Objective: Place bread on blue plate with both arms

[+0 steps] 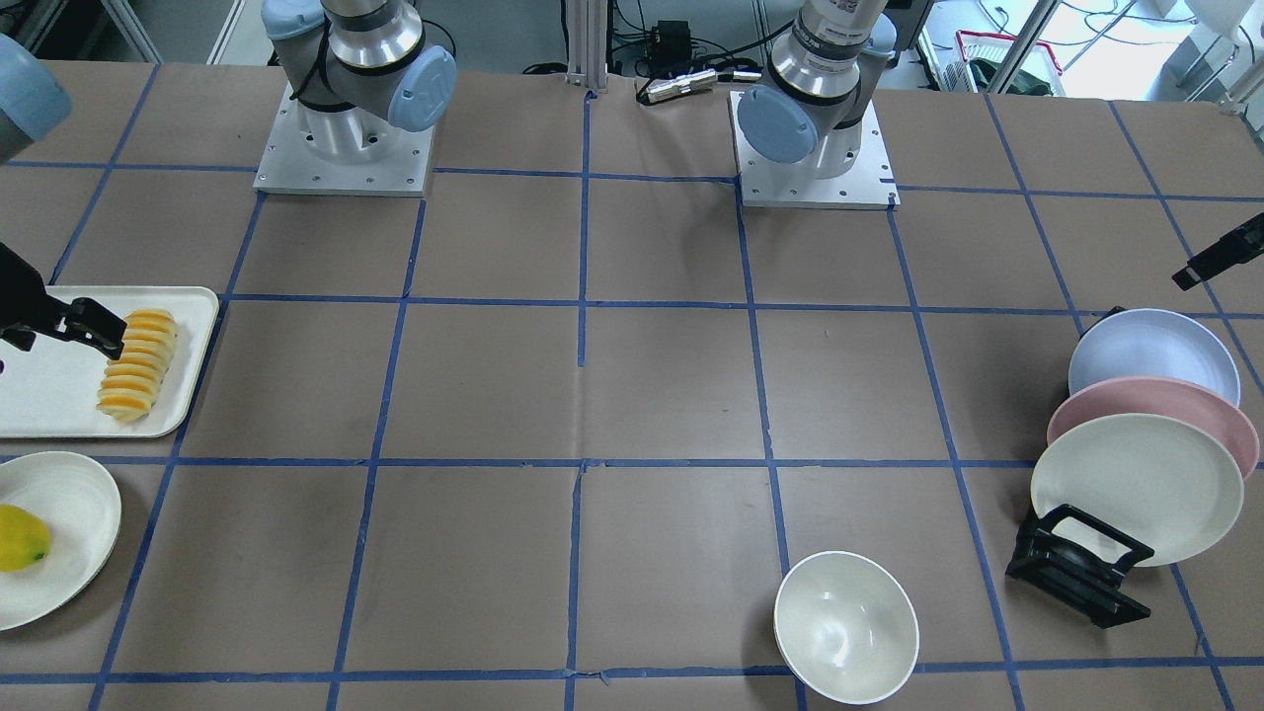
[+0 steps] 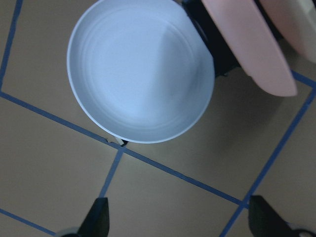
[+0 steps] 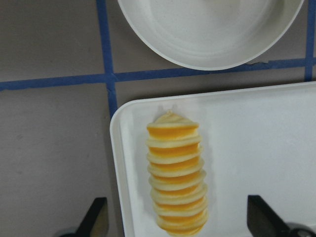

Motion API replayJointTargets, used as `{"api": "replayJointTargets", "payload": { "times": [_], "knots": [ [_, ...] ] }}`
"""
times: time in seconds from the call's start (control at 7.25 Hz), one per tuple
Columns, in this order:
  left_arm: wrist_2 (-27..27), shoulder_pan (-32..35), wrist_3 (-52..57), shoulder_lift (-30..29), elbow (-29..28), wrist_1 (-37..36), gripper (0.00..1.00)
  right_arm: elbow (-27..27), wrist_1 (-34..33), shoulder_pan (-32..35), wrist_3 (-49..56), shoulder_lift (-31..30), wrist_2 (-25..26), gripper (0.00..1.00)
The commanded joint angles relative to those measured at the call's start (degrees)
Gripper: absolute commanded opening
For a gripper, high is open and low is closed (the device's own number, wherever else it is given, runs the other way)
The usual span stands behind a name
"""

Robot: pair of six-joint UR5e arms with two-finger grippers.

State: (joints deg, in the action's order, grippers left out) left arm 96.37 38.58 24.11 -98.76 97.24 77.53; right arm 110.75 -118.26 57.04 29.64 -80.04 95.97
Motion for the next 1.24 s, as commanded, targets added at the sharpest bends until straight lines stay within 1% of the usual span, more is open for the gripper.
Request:
{"api": "replayJointTargets", "payload": {
  "times": [0.0,0.14,0.28,0.41,0.55,0.69,0.83,0.97,1.1],
  "knots": [
    [1.5,-1.7,0.8,-7.1,0.1,-8.5,1.00,2.1,-3.4,-2.1,5.0,3.8,-0.3,1.00],
    [1.8,-1.7,0.5,-9.8,0.5,-9.2,1.00,2.1,-3.5,-2.2,5.1,5.1,-0.2,1.00],
    [4.9,-1.7,0.6,-11.1,-0.6,-9.5,1.00,2.3,-3.4,-2.5,4.8,6.2,-0.1,1.00],
    [7.5,-1.7,0.1,-12.3,-0.3,-9.7,0.94,2.2,-3.4,-2.5,5.1,6.9,-0.3,1.00],
    [7.4,-1.7,0.1,-13.0,-0.6,-11.2,0.93,2.2,-3.4,-2.5,5.1,7.7,-0.3,1.00],
    [7.3,-1.7,0.1,-13.6,-0.5,-11.3,0.76,2.2,-2.5,-2.4,5.0,8.1,-0.1,1.00],
    [7.5,-1.7,0.4,-13.9,-0.7,-11.3,0.63,2.2,-3.0,-2.5,5.2,8.6,-0.4,1.00],
    [7.6,-1.7,0.5,-14.1,-0.9,-11.4,0.43,2.2,-2.5,-2.5,5.2,8.7,-0.3,1.00],
    [7.7,-1.7,0.5,-14.2,-1.0,-11.4,0.34,2.3,-2.1,-2.4,5.1,8.7,-0.3,1.00]
  ]
}}
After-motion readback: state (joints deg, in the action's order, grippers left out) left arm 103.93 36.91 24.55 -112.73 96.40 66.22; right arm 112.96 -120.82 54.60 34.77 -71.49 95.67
